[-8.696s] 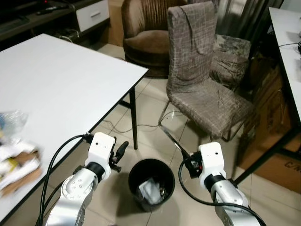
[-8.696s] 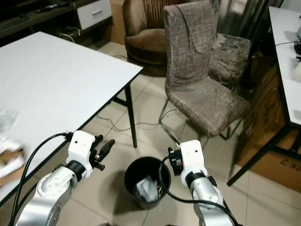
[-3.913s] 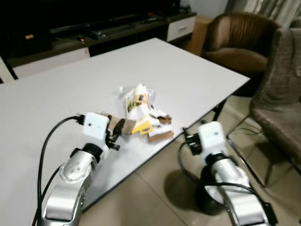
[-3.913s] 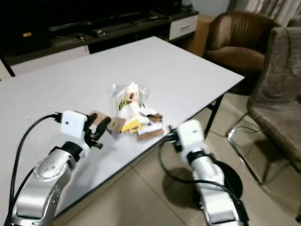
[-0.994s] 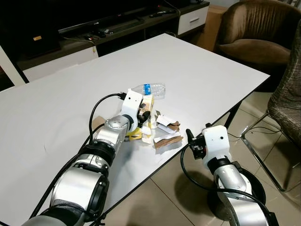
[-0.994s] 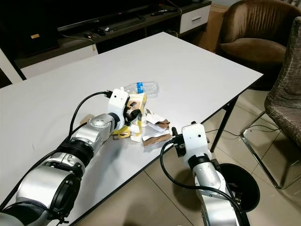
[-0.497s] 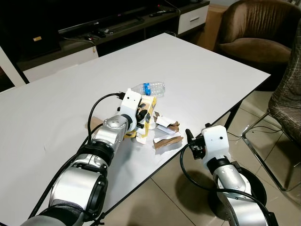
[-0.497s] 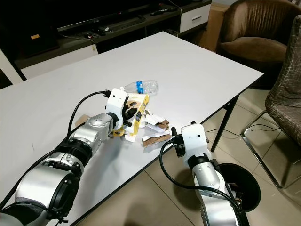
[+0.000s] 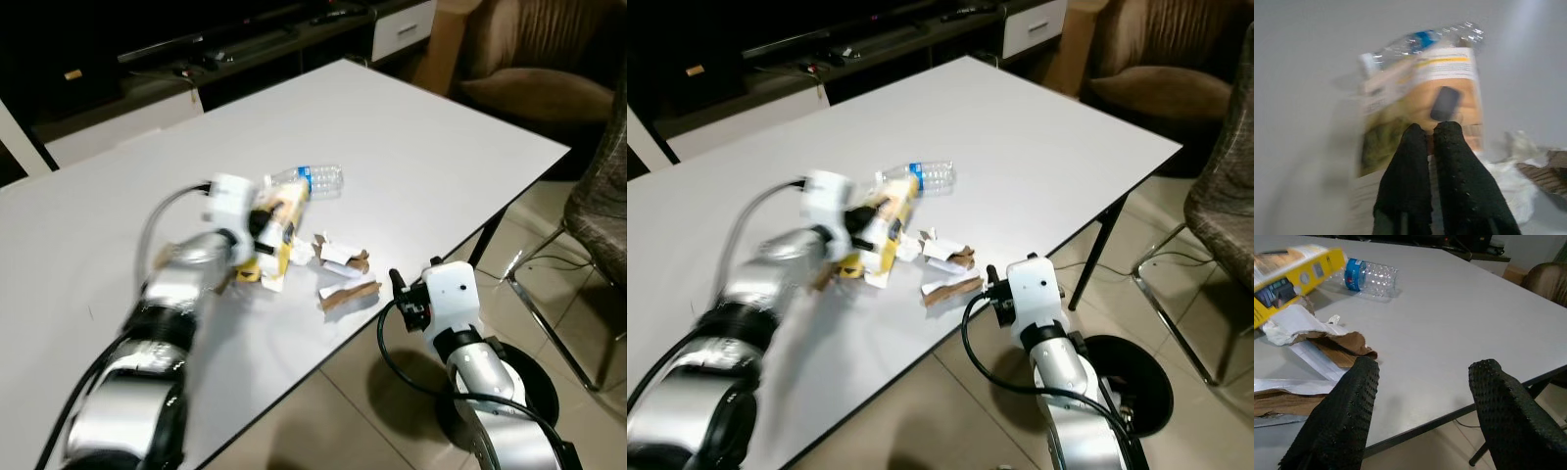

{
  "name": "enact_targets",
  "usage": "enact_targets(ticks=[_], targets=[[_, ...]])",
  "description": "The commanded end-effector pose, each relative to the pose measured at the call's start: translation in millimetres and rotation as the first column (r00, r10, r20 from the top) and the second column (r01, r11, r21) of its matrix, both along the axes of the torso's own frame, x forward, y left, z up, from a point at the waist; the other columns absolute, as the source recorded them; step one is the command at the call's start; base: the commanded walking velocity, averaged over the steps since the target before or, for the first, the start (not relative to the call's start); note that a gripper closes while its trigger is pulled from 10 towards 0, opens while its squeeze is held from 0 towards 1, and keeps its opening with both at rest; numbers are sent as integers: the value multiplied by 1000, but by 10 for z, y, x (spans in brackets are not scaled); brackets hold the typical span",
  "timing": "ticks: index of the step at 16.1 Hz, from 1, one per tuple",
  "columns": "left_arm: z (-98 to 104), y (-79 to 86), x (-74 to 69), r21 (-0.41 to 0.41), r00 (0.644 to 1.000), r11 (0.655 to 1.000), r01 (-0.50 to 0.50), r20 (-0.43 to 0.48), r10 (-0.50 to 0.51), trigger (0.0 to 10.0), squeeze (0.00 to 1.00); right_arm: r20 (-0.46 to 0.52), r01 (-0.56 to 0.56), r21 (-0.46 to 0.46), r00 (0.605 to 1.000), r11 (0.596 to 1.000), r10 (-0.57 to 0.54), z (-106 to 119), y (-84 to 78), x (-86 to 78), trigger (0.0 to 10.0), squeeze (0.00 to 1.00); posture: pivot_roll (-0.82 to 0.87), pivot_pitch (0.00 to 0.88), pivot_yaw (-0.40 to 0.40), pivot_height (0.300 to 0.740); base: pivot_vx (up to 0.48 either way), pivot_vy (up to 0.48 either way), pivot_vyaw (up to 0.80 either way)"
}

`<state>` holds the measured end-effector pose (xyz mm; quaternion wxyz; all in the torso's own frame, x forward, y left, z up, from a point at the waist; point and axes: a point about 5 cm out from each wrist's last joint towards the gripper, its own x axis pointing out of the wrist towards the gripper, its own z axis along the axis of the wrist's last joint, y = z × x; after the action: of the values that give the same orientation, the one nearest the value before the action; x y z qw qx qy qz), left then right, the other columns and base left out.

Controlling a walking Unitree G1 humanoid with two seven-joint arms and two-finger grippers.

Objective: Picking trash to rubbish bin

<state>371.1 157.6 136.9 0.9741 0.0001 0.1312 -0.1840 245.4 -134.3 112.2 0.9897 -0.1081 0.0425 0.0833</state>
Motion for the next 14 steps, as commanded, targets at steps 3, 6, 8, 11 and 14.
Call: enact_targets(ticks=[3, 6, 8, 11, 14], targets=[[170, -3, -253, 14, 969, 977, 214, 126, -214, 10000, 0, 1, -14, 1, 1000, 1000, 14, -13, 16, 6, 10000, 0, -77, 0, 81, 740, 0, 0, 0], [198, 80, -348, 28, 974, 986, 163, 153, -165, 10000, 675, 4, -26, -7, 1000, 1000, 26, -11, -10, 37, 10000, 0, -71, 0, 81, 740, 0, 0, 0], [298, 168, -417, -2, 972, 991, 136, 193, -133, 10000, 1000, -5, -125, 75, 992, 989, 126, 22, 33, 74, 10000, 604, -66, 0, 80, 740, 0, 0, 0], [430, 344, -535, 18, 970, 996, 89, 227, -91, 10000, 1000, -75, -316, 210, 938, 925, 338, 114, 187, 332, 10000, 1000, -53, 0, 74, 740, 0, 0, 0], [461, 410, -671, 46, 970, 995, 92, 221, -100, 10000, 1000, -175, -375, 154, 900, 914, 398, 170, 168, 667, 10000, 1000, -26, 0, 56, 740, 0, 0, 0]])
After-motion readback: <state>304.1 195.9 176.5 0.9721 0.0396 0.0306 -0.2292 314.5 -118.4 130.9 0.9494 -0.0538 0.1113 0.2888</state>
